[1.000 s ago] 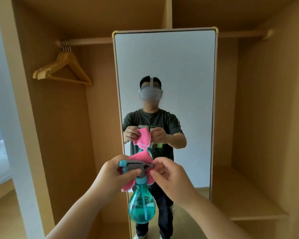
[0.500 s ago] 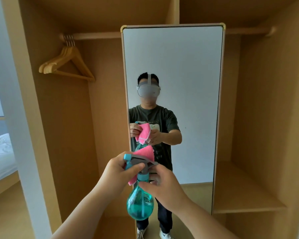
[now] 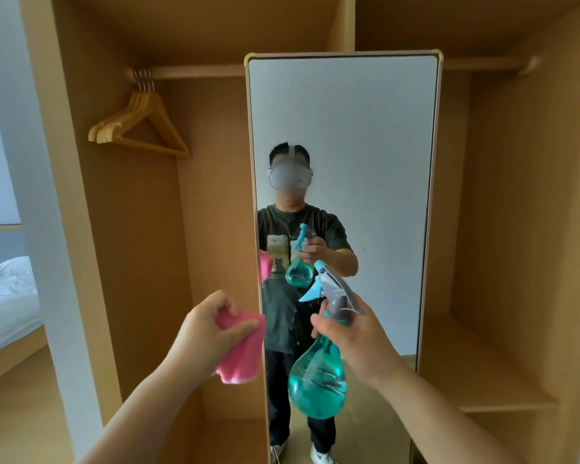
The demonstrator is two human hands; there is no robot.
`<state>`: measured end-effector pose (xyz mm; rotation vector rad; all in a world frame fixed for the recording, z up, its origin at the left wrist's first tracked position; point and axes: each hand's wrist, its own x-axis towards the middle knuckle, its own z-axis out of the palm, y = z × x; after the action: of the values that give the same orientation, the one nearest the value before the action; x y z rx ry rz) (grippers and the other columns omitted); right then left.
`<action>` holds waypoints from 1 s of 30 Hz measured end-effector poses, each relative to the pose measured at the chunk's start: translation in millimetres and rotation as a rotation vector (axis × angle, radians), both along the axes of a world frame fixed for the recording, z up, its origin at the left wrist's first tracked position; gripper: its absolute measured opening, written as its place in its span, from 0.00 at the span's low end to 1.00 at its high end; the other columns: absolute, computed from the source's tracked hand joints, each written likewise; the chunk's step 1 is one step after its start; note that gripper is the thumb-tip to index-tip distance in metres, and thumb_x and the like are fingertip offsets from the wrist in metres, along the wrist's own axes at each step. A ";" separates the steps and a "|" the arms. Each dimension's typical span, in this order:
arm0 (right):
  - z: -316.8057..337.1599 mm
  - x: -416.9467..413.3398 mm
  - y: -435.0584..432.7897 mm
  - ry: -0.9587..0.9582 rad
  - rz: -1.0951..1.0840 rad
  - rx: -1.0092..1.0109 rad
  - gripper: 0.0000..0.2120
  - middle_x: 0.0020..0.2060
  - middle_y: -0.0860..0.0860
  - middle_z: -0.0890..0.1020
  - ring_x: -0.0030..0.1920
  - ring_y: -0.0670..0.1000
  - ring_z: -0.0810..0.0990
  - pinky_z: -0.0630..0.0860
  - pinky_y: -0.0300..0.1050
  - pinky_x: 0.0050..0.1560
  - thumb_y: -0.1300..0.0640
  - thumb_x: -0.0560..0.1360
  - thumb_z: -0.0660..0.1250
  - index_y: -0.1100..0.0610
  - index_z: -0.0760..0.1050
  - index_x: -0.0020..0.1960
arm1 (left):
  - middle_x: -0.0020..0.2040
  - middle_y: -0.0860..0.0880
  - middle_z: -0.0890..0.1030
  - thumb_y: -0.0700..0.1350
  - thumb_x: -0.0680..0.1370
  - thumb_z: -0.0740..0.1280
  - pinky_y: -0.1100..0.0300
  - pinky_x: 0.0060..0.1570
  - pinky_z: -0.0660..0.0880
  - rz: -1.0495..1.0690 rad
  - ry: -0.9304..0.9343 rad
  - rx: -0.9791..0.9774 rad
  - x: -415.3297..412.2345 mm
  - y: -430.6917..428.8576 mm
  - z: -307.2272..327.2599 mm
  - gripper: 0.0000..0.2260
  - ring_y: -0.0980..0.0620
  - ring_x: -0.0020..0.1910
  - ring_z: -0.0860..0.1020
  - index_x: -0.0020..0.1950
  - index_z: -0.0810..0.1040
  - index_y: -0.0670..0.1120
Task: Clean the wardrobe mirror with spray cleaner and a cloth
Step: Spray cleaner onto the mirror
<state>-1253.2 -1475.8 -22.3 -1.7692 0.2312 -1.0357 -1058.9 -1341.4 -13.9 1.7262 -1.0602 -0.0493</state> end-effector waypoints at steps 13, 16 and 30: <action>5.8 17.7 15.4 0.067 0.042 -0.025 0.20 0.26 0.43 0.70 0.30 0.43 0.70 0.70 0.35 0.33 0.65 0.76 0.64 0.43 0.74 0.32 | 0.48 0.57 0.79 0.47 0.76 0.70 0.58 0.51 0.78 -0.346 -0.294 0.110 -41.9 -19.7 11.6 0.11 0.60 0.49 0.77 0.56 0.81 0.61; 9.7 16.5 15.4 0.049 -0.016 -0.033 0.22 0.25 0.44 0.65 0.29 0.45 0.65 0.67 0.36 0.31 0.67 0.75 0.64 0.44 0.70 0.29 | 0.50 0.62 0.78 0.50 0.75 0.71 0.58 0.51 0.79 -0.312 -0.296 0.095 -39.1 -17.1 13.6 0.12 0.62 0.50 0.77 0.56 0.79 0.63; 128.8 14.9 -3.3 -0.046 -0.232 -0.112 0.22 0.23 0.42 0.71 0.27 0.43 0.68 0.68 0.38 0.32 0.67 0.71 0.64 0.41 0.77 0.29 | 0.51 0.58 0.75 0.44 0.72 0.74 0.63 0.42 0.78 -0.047 -0.334 -0.013 6.8 3.1 116.3 0.19 0.60 0.48 0.76 0.58 0.72 0.55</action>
<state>-1238.3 -1479.1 106.5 -1.8473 0.3624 -1.2756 -1052.1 -1338.3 102.3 1.7342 -1.3405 0.2228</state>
